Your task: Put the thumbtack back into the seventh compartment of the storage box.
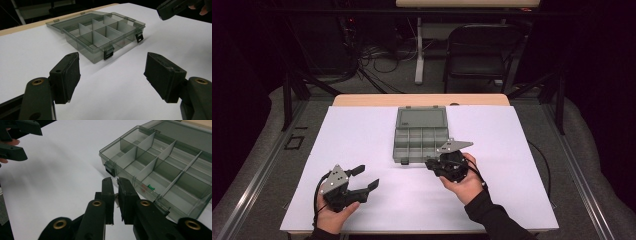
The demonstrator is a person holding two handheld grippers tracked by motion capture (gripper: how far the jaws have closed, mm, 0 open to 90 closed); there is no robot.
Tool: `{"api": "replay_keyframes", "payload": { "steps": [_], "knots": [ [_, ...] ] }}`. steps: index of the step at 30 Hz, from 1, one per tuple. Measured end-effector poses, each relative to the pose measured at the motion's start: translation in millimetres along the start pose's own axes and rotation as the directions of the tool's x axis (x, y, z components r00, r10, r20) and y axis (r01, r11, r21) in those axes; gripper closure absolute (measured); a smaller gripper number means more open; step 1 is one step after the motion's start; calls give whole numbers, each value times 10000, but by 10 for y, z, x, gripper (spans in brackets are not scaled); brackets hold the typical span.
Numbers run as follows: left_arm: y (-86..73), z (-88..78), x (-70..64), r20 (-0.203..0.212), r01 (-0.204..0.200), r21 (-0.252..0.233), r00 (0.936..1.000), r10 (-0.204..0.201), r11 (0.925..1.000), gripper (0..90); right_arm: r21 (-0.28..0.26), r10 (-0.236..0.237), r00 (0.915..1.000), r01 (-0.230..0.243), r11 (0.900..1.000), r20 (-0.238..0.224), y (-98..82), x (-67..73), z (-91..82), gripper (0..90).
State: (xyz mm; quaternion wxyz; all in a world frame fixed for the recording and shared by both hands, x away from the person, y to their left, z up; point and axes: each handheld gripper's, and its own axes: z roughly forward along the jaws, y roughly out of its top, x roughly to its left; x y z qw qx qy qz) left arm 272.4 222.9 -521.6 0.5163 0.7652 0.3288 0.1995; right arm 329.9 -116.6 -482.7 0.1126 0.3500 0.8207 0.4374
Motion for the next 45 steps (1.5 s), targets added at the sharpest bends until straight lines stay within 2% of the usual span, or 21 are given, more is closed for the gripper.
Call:
{"api": "replay_keyframes", "payload": {
  "steps": [10, 24, 34, 45],
  "knots": [
    [-1, 3, 2, 25, 17, 15, 10000, -17, 10000, 282, 127, -43, 9997, 40, 9999, 256, 147, -49, 62, 836],
    [-3, 5, 9, 78, 33, -1, 10000, -33, 10000, 282, 322, 284, 9967, -310, 9990, 758, 297, -218, 277, 836],
    [-5, 9, 10, 101, 55, 6, 9999, -55, 10000, 282, 638, 655, 9913, -732, 9953, 1144, 275, -361, 517, 835],
    [-7, 15, 10, 127, 59, 12, 9999, -59, 10000, 282, 876, 844, 9829, -997, 9912, 1636, 227, -493, 682, 835]
  ]
}}
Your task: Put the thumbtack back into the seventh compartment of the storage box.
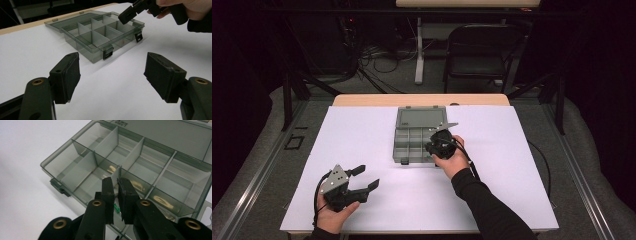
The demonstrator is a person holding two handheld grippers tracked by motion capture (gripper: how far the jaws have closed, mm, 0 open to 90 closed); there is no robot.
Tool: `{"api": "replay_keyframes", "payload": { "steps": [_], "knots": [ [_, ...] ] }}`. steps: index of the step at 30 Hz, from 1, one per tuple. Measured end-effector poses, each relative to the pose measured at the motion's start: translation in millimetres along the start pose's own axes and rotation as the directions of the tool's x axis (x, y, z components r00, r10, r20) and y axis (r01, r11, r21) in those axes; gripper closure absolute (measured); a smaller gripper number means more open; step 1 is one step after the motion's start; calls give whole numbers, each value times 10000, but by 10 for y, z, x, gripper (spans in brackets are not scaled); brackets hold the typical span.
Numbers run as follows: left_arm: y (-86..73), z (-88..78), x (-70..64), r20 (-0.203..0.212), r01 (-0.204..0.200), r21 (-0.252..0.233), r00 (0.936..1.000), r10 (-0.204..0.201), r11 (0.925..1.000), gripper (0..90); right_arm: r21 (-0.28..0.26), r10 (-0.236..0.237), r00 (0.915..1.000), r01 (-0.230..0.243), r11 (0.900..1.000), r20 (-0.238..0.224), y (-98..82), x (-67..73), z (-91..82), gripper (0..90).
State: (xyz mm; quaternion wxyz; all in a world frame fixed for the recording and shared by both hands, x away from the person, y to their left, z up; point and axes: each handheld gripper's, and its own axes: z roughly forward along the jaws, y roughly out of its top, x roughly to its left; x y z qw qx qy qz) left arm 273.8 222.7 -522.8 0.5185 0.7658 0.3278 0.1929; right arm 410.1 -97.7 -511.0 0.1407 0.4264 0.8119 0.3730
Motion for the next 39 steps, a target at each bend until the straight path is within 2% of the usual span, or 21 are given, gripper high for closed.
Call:
{"api": "replay_keyframes", "payload": {
  "steps": [6, 19, 29, 33, 39],
  "knots": [
    [-1, 7, -2, -2, -41, 46, 10000, 41, 10000, 282, 36, 130, 9998, -131, 9999, 124, -10, -31, 49, 835],
    [0, 6, -3, 2, -54, 46, 10000, 54, 10000, 282, 175, -27, 9998, 23, 9998, 214, -30, -18, 102, 826],
    [-1, 6, -4, 7, -63, 49, 10000, 63, 10000, 282, 16, -82, 9997, 81, 10000, 213, -25, -3, 49, 715],
    [-1, 7, -4, -8, -29, 43, 10000, 29, 10000, 282, -126, -38, 9999, 40, 9999, 115, -13, -4, -32, 645],
    [-1, 3, -1, -21, -27, 18, 10000, 27, 10000, 282, -661, 28, 10000, -32, 9978, -58, -7, 31, -196, 532]
  ]
}}
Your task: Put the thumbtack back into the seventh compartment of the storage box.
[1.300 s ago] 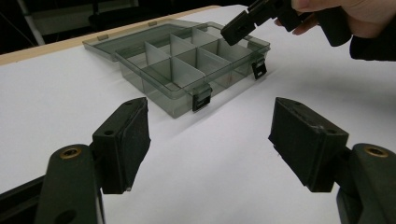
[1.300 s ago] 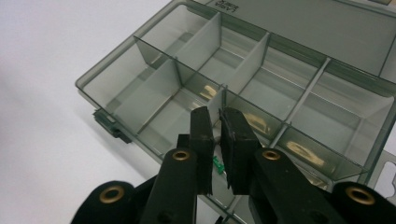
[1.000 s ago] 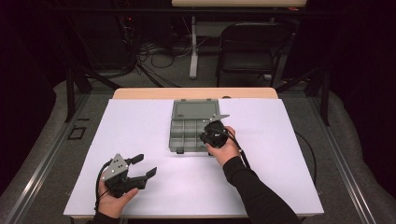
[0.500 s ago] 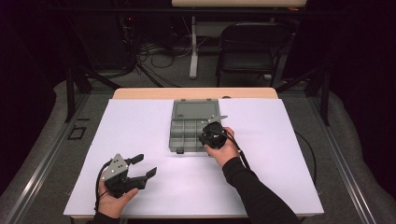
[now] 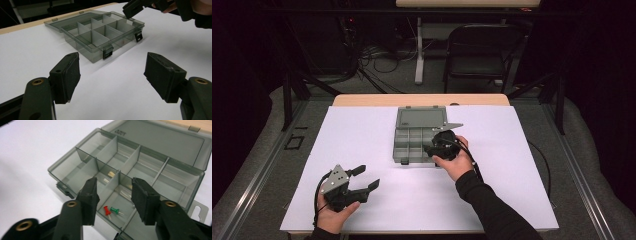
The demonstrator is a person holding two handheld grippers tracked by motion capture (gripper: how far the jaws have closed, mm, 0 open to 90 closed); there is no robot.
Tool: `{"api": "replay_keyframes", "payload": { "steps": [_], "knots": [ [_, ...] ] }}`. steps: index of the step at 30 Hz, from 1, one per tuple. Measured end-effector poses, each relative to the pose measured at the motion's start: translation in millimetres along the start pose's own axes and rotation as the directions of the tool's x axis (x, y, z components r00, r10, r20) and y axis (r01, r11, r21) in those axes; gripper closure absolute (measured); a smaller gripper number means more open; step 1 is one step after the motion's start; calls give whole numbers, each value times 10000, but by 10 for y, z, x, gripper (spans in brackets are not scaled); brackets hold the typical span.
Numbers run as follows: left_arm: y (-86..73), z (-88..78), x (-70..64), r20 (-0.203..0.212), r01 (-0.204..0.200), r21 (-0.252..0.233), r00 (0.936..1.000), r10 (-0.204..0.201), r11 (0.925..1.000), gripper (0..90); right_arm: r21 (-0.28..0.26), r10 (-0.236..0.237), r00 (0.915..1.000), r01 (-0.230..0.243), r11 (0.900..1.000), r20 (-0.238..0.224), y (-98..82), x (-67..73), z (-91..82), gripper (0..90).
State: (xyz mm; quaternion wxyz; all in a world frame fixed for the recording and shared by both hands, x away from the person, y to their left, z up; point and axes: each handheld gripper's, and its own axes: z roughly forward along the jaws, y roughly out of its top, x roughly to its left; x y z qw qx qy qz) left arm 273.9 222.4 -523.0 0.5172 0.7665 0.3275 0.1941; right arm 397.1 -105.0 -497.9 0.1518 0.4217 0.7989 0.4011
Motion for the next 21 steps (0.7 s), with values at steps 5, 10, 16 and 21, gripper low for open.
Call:
{"api": "replay_keyframes", "payload": {
  "steps": [5, 10, 16, 21],
  "knots": [
    [0, -4, 1, -17, 51, -31, 10000, -51, 10000, 282, -470, -218, 9997, 211, 9987, -146, -8, 46, -181, 458],
    [2, -7, -1, -38, 33, -29, 10000, -33, 10000, 282, -920, -311, 9986, 270, 9954, -434, -65, 82, -381, 423],
    [4, -4, -9, -104, 31, -13, 9999, -31, 10000, 282, -1478, -429, 9974, 339, 9884, -587, -219, 104, -620, 408],
    [4, -12, -7, -138, 31, -25, 9999, -31, 10000, 282, -1668, -511, 9975, 422, 9851, -492, -391, 132, -729, 386]
  ]
}}
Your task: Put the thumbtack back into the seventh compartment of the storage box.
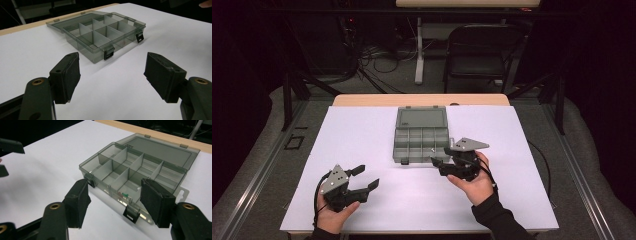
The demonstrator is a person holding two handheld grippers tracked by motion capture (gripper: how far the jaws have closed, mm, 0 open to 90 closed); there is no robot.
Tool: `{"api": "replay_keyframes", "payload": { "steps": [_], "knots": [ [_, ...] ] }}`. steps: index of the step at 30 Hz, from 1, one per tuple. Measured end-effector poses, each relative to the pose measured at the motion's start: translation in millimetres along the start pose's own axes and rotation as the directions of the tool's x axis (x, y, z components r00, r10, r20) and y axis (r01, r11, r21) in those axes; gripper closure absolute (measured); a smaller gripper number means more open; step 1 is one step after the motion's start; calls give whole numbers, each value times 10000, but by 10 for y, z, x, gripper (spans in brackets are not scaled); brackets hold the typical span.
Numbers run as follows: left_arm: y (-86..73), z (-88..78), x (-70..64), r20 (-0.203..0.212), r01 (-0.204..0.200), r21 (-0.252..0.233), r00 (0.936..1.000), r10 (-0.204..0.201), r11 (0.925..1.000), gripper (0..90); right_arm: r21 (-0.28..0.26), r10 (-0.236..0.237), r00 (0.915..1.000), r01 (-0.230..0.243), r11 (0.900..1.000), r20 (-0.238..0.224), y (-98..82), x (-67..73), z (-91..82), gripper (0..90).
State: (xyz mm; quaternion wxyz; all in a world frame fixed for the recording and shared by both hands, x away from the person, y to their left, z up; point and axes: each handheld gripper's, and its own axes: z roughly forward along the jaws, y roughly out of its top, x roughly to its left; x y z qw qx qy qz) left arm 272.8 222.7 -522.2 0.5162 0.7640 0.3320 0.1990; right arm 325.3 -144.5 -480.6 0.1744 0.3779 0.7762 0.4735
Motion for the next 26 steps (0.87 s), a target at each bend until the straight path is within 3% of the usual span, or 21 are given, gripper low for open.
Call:
{"api": "replay_keyframes", "payload": {
  "steps": [7, 12, 16, 23, 26],
  "knots": [
    [1, -1, 2, 2, -49, 7, 10000, 49, 10000, 282, -183, -11, 9999, 13, 9998, 157, -230, 32, -150, 372],
    [-1, -1, 2, -13, -23, 5, 10000, 23, 10000, 282, -26, -696, 9951, 699, 9975, 699, -362, 86, -253, 370],
    [-1, 2, -3, -12, -12, 11, 10000, 12, 10000, 282, 129, -833, 9942, 826, 9965, 677, -451, 134, -311, 366],
    [-3, 10, 2, -40, 25, 12, 10000, -25, 10000, 282, -133, -660, 9950, 671, 9977, 752, -566, 130, -368, 370],
    [-4, 10, 13, -4, 64, 14, 10000, -64, 10000, 282, -409, -105, 9981, 129, 9991, 603, -628, 72, -383, 367]
  ]
}}
